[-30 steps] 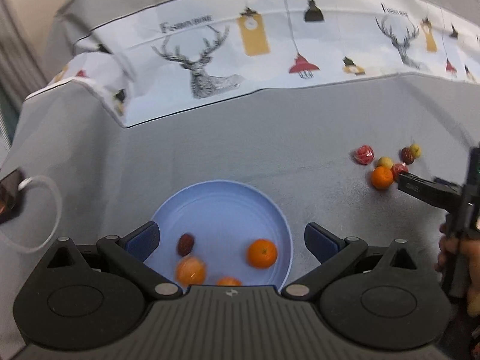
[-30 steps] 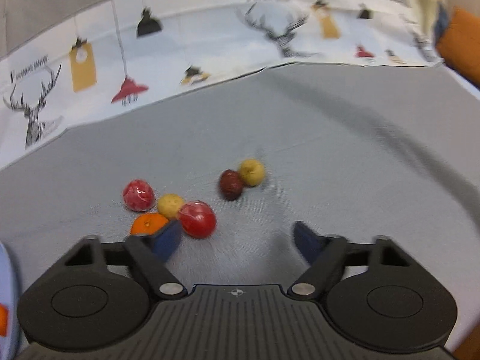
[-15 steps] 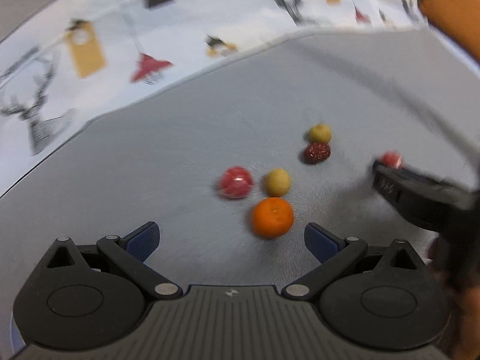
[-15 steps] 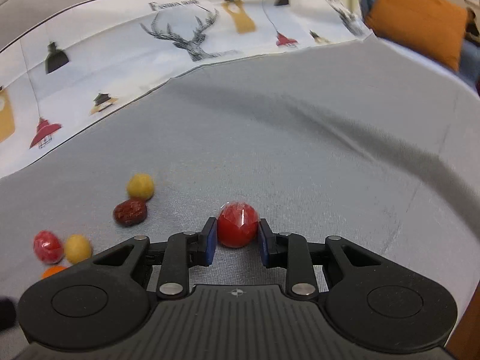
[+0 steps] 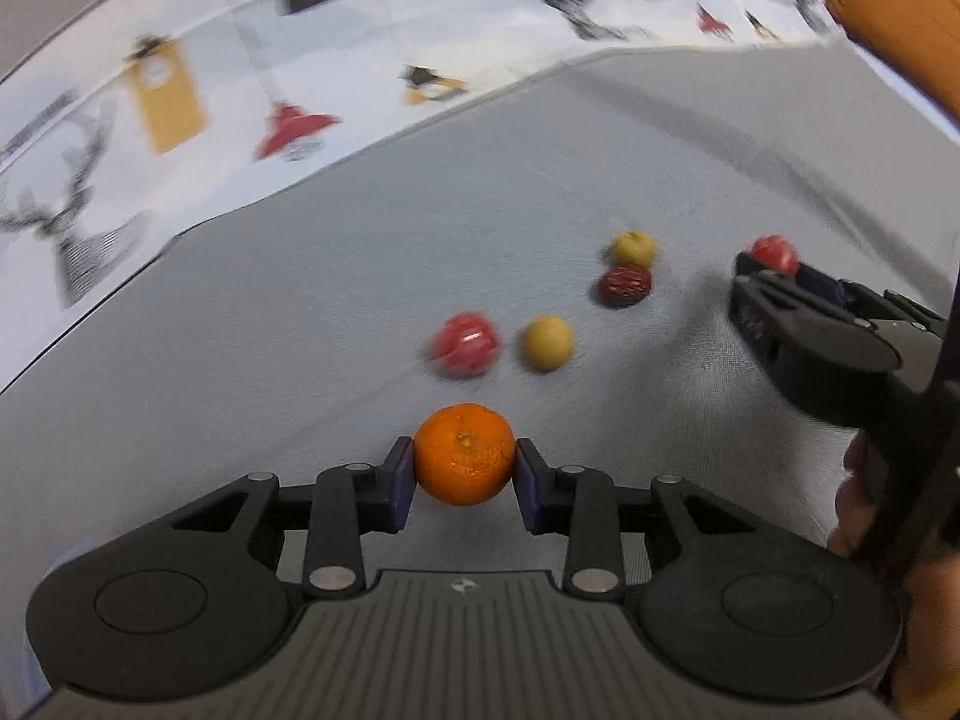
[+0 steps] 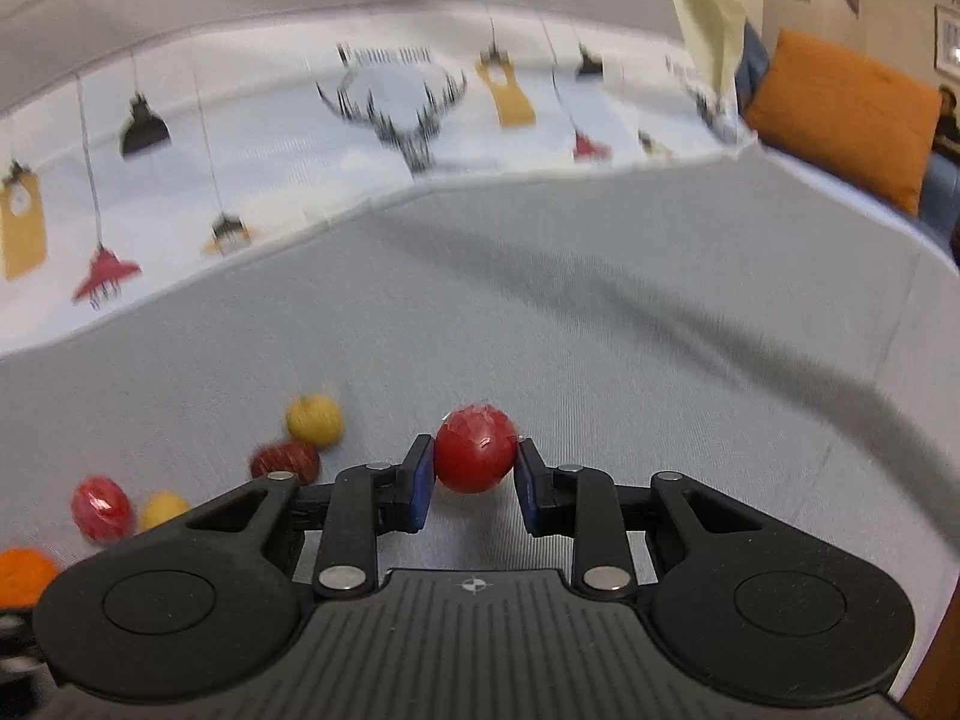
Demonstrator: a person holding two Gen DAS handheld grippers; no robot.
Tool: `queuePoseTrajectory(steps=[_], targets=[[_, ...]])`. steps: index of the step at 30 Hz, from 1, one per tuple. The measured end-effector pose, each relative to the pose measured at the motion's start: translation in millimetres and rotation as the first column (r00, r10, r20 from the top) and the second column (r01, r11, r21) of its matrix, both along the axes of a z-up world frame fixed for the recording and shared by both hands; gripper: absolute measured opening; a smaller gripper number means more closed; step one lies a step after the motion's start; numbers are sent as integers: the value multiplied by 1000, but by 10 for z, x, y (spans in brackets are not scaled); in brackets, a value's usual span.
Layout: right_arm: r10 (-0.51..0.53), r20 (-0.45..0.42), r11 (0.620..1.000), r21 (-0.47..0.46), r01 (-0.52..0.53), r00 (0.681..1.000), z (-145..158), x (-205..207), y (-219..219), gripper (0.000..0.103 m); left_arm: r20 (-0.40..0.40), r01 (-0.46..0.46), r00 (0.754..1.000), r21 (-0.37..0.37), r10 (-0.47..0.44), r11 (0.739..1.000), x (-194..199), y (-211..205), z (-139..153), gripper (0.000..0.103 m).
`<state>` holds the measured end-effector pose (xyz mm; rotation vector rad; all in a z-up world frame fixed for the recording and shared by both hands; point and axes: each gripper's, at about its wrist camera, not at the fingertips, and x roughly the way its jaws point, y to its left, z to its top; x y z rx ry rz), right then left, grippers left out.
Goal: Organize fruits
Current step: 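Carry the mandarin and tomato over the blue plate and open both tools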
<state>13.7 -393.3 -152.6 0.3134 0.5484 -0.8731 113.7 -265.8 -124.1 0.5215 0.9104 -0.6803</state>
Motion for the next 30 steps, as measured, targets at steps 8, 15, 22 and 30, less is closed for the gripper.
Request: queuePoseTrajectory(steps=[8, 15, 22, 30], targets=[[140, 119, 989, -65, -133, 983, 906, -669, 652, 29, -65, -81, 995, -60, 77, 995, -450, 1129, 827, 38], [421, 140, 905, -130, -405, 896, 1625, -1566, 1564, 29, 4, -139, 990, -82, 140, 987, -1161, 1939, 1294, 38], [523, 149, 851, -142, -505, 839, 1931, -2138, 2283, 29, 7, -212, 977, -123, 214, 970, -1703, 2523, 1534, 38], [611, 125, 782, -245, -573, 781, 2120, -2387, 2819, 29, 24, -267, 961, -186, 276, 946, -2021, 2972, 1697, 38]])
